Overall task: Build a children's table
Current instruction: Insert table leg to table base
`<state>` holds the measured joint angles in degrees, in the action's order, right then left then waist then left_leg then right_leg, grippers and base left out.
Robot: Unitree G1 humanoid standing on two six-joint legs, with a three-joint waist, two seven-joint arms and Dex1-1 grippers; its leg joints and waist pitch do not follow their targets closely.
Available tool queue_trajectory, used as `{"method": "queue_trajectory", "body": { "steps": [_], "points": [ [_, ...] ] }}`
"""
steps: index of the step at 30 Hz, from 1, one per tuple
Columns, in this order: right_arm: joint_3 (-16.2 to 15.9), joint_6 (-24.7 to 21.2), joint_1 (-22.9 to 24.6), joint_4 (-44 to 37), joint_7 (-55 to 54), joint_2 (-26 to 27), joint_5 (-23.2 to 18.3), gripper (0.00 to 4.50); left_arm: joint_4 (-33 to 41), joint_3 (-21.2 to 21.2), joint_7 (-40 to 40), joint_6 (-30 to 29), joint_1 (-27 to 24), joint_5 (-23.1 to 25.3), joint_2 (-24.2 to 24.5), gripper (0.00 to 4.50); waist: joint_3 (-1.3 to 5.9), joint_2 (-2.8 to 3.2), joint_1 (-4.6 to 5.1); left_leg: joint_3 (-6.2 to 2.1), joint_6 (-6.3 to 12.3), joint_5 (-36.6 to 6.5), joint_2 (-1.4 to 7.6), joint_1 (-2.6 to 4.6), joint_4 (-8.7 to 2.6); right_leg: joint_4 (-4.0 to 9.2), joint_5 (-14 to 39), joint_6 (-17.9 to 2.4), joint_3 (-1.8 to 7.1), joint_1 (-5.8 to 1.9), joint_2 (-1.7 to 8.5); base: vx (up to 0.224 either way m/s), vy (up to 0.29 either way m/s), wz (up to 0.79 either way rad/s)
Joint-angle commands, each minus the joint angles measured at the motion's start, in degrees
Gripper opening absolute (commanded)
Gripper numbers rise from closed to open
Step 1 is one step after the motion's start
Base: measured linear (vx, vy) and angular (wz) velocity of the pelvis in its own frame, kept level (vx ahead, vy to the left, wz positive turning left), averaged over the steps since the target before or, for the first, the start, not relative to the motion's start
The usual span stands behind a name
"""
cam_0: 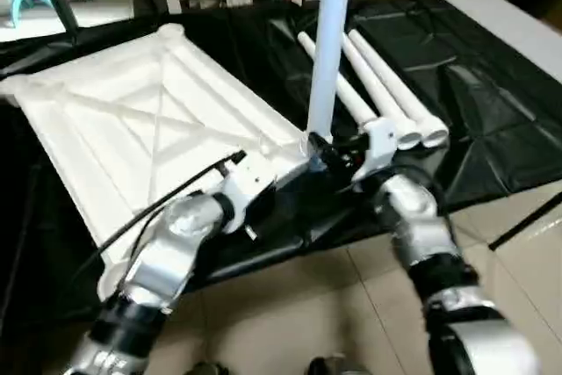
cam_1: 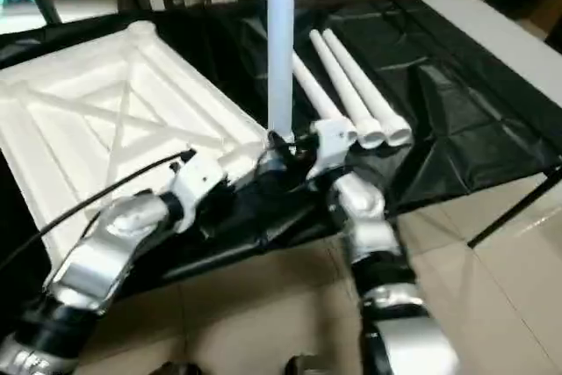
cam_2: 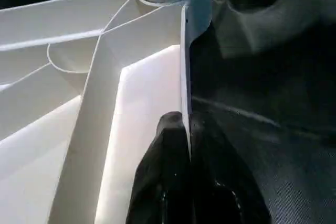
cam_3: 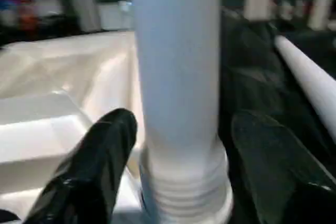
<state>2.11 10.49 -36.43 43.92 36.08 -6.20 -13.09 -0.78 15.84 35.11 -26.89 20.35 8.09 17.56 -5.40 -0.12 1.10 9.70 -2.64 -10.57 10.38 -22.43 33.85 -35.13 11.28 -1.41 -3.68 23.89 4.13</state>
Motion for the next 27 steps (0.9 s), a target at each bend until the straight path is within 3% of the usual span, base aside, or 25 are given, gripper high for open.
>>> {"method": "queue_trajectory", "body": {
  "steps": [1,4,5,6,7,8,9,13,14,16,19,20,24,25,26,27],
  "points": [
    [-0.33,-1.73,-0.39,-2.67,4.1,-1.73,-1.42,3.6,1.0,2.82,4.52,1.82,-1.88,-0.77,1.67,0.0,3.34,0.4,-0.25,-0.54,9.15,-5.74,2.99,0.83,-3.7,3.41,-1.26,-17.39,2.71,-3.49,3.68,0.0,0.0,0.0],
    [0.23,-3.8,-0.3,-5.1,7.97,-5.11,-2.64,3.6,2.46,4.06,7.32,3.77,-3.31,-1.56,3.48,0.0,3.28,0.29,-0.66,-0.37,8.12,-6.78,3.15,1.16,-3.8,3.49,0.8,-17.15,2.81,-3.35,3.62,0.0,0.0,0.0],
    [0.27,-4.32,-0.26,-5.56,9.02,-6.03,-2.91,3.6,2.53,4.27,7.64,4.06,-3.46,-1.69,3.73,0.0,3.36,-0.27,-0.92,-0.18,8.0,-6.68,3.18,1.38,-3.77,3.5,1.73,-16.82,2.88,-3.24,3.66,0.0,0.0,0.0],
    [0.27,-4.32,-0.26,-5.56,9.02,-6.03,-2.91,3.6,2.53,4.27,7.64,4.06,-3.46,-1.69,3.73,0.0,3.31,-0.04,-1.12,-0.06,7.88,-6.76,3.18,1.55,-3.78,3.6,2.31,-16.72,2.91,-3.05,3.66,0.0,0.0,0.0],
    [0.2,-5.81,0.18,-6.87,11.25,-7.37,-3.76,3.6,2.41,4.7,8.1,4.73,-3.65,-1.61,4.15,0.0,3.21,0.01,-1.13,0.01,7.56,-7.04,3.13,1.36,-3.83,3.68,3.12,-16.44,2.93,-3.03,3.62,0.0,0.0,0.0],
    [0.15,-7.08,0.56,-7.81,12.88,-8.18,-4.5,3.6,2.23,4.97,8.36,5.16,-3.74,-1.52,4.36,0.0,3.31,-0.33,-1.08,-0.02,7.25,-7.03,3.14,1.26,-3.85,3.68,3.37,-15.99,2.94,-3.18,3.68,0.0,0.0,0.0],
    [0.17,-8.56,1.04,-8.91,14.98,-9.24,-5.31,3.6,2.04,5.4,8.86,5.78,-3.85,-1.43,4.67,0.0,3.39,-0.32,-1.2,0.02,7.28,-6.76,3.15,1.46,-3.8,3.67,3.17,-15.86,2.97,-3.12,3.69,0.0,0.0,0.0],
    [0.24,-14.14,2.3,-11.88,22.55,-13.16,-8.04,3.6,1.66,6.9,11.1,8.16,-3.84,-1.64,5.58,0.0,3.52,-0.49,-1.43,0.06,8.32,-5.26,3.0,1.25,-3.59,3.54,1.75,-15.61,2.97,-3.37,3.7,0.0,0.0,0.0],
    [0.01,-14.88,2.11,-11.75,23.91,-13.92,-8.1,3.6,1.4,6.96,11.44,8.61,-3.59,-1.69,5.67,0.0,3.56,-0.24,-1.4,0.03,8.36,-5.41,3.04,1.27,-3.59,3.58,2.17,-15.76,2.92,-3.33,3.74,0.0,0.0,0.0],
    [-0.08,-15.08,2.01,-11.66,24.37,-14.18,-8.08,3.6,1.27,6.97,11.54,8.78,-3.49,-1.7,5.71,0.0,3.54,-0.48,-1.44,0.11,7.96,-6.1,3.02,1.3,-3.57,3.76,3.55,-15.71,2.93,-3.24,3.77,0.0,0.0,0.0],
    [-0.58,-17.1,1.08,-11.25,26.53,-15.17,-8.43,3.96,-0.02,6.91,12.32,10.37,-2.69,-1.67,6.31,0.0,3.65,-0.25,-1.38,0.08,7.16,-6.92,3.0,1.34,-3.56,3.92,5.32,-15.47,2.94,-3.23,3.78,0.0,0.0,0.0],
    [-0.58,-18.2,0.76,-11.22,27.01,-15.36,-8.82,4.0,-0.43,6.91,12.38,10.68,-2.16,-1.5,6.45,0.0,3.77,-0.78,-1.27,0.1,7.23,-6.77,2.92,1.27,-3.51,3.93,5.21,-15.43,2.92,-3.37,3.71,0.0,0.0,0.0],
    [-0.52,-20.2,0.21,-11.4,28.28,-16.13,-9.53,4.39,-0.98,6.68,12.54,10.44,-0.47,-1.6,6.17,0.0,3.98,0.05,-1.58,0.01,7.16,-5.5,3.04,1.49,-3.43,3.54,3.12,-16.15,2.86,-3.34,3.76,0.0,0.0,0.0],
    [-0.76,-20.01,-0.15,-11.43,28.77,-16.93,-9.04,4.44,-1.18,6.81,13.49,10.82,0.74,-1.79,6.25,0.0,5.06,2.05,-1.92,-0.21,6.72,-5.0,2.99,1.93,-3.07,3.11,2.01,-16.58,2.72,-3.7,3.81,0.0,0.0,0.0],
    [-0.94,-20.01,-0.39,-11.55,29.19,-17.57,-8.73,4.44,-1.36,6.91,14.22,11.23,1.57,-1.91,6.33,0.0,4.9,1.35,-1.66,0.03,6.51,-5.07,3.03,1.99,-3.13,3.58,1.15,-16.56,2.66,-3.41,3.54,0.0,0.0,0.0],
    [-0.34,-19.84,-0.87,-10.76,28.51,-17.62,-8.75,4.44,-2.89,7.19,15.82,12.43,2.67,-2.34,6.37,0.0,4.93,0.75,-1.88,0.06,6.53,-4.63,2.97,1.81,-3.04,3.2,-0.89,-17.26,2.66,-3.6,3.46,0.0,0.0,0.0]
  ]
}}
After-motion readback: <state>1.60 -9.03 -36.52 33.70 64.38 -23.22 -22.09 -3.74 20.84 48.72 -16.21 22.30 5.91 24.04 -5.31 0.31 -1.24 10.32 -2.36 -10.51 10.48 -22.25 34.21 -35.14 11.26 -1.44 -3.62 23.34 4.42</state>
